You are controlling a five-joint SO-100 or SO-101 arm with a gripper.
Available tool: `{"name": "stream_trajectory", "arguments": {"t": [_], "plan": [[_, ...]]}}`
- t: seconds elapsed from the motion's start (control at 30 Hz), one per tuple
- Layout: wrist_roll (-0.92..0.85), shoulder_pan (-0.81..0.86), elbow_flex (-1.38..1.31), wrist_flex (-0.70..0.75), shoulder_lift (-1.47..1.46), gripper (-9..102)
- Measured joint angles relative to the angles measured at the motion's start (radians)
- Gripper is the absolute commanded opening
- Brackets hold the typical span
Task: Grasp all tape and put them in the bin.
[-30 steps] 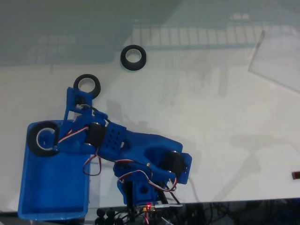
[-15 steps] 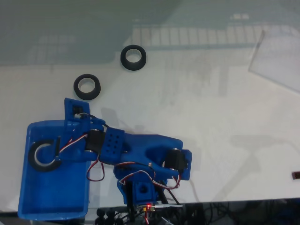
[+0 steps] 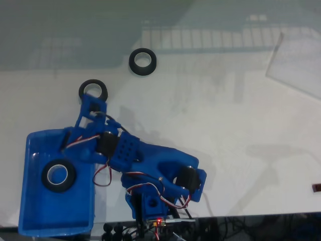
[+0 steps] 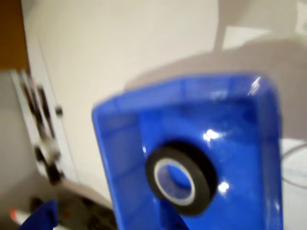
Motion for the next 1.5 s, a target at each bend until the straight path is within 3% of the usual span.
{"name": "stream_trajectory", "arguments": {"t": [0.33,0.5,0.67,0.93,1.5], "plan": [[0.078,0.523,-0.005,-0.161,-0.101,28],[0.101,0.788,-0.074,-0.235,-0.293,29],[0.140,0.936,-0.222,-0.249,-0.518,29],[0.229,1.066,-0.459,-0.230,-0.836,29],[0.241,1.106,-1.029,0.023,-1.459,28]]}}
